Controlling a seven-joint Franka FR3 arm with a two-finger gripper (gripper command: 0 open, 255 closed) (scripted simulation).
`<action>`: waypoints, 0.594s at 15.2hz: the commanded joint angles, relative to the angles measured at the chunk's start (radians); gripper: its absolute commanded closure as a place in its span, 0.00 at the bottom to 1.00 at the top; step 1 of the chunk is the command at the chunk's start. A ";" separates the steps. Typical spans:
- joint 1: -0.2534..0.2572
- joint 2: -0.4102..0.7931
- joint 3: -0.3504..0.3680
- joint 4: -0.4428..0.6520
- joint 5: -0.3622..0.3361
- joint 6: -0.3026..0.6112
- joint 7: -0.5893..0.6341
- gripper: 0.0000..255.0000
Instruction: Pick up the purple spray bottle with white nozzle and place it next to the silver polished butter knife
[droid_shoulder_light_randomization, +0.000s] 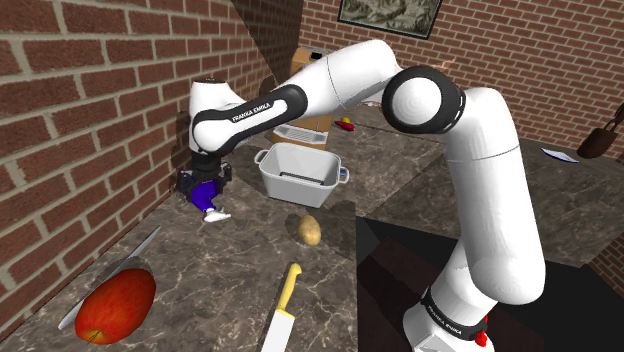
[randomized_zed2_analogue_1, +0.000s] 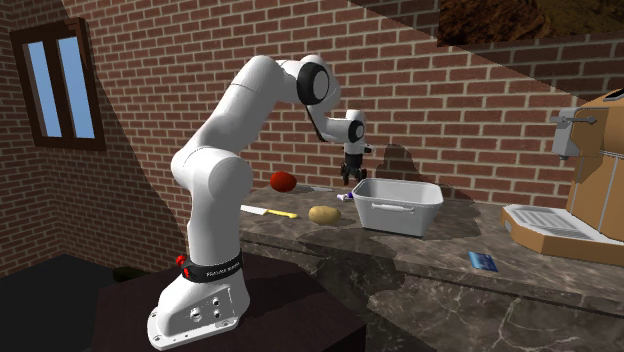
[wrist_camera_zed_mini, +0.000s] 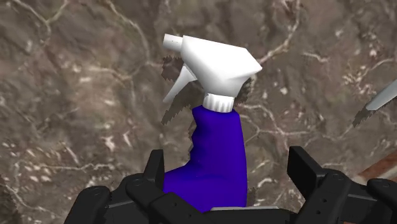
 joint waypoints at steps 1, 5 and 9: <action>-0.006 -0.038 0.006 0.003 0.009 -0.042 -0.004 0.00; -0.007 -0.052 0.008 0.008 0.012 -0.060 -0.006 0.00; -0.007 -0.052 0.008 0.008 0.012 -0.060 -0.006 0.00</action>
